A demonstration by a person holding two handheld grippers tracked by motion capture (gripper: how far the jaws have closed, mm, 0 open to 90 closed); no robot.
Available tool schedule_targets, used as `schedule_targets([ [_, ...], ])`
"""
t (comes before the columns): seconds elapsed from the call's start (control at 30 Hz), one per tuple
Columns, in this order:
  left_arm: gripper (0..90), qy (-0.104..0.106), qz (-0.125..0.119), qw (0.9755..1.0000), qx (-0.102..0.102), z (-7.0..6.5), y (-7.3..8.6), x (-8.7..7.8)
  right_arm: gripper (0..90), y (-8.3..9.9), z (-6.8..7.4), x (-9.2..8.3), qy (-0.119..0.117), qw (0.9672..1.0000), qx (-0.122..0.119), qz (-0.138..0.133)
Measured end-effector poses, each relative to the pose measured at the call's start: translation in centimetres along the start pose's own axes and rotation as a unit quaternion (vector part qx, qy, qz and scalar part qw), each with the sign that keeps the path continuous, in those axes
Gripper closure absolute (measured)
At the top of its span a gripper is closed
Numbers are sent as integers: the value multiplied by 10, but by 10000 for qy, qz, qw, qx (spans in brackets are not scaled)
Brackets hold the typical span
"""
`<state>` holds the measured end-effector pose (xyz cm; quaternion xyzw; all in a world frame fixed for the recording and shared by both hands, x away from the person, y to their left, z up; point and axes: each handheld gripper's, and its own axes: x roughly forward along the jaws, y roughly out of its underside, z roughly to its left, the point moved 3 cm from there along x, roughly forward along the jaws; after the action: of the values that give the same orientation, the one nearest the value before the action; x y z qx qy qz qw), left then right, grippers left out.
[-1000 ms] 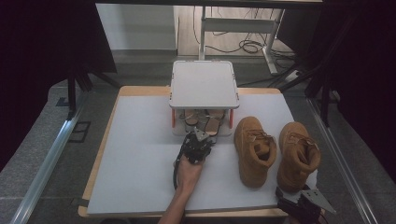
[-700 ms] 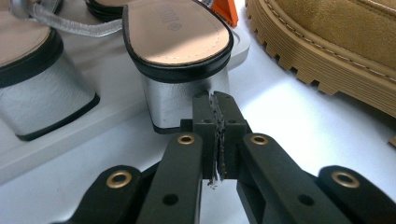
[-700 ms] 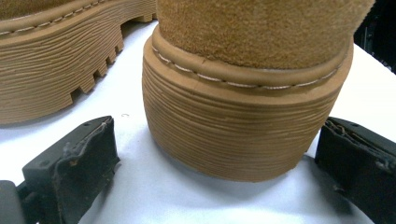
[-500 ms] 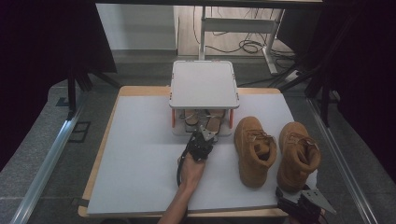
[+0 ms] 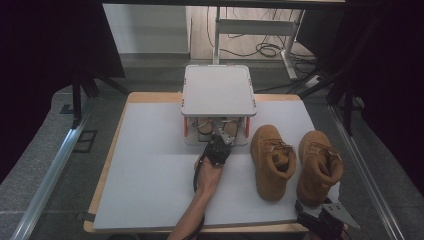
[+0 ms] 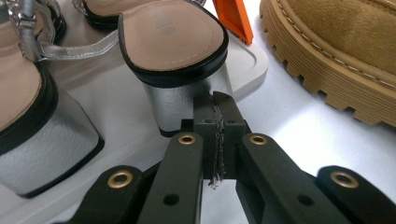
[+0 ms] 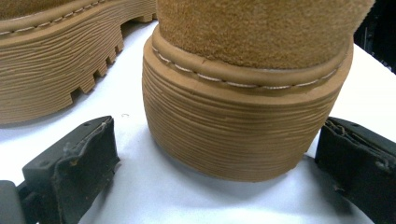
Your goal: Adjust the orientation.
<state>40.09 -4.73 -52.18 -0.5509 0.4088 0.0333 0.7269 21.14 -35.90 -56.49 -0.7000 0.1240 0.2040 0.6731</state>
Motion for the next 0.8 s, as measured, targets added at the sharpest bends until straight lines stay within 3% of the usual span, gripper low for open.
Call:
schedule_targets([
  [0.8,890,-48,13,10000,-56,10,-12,18,0,0,0,0,0,10000,2,-1],
])
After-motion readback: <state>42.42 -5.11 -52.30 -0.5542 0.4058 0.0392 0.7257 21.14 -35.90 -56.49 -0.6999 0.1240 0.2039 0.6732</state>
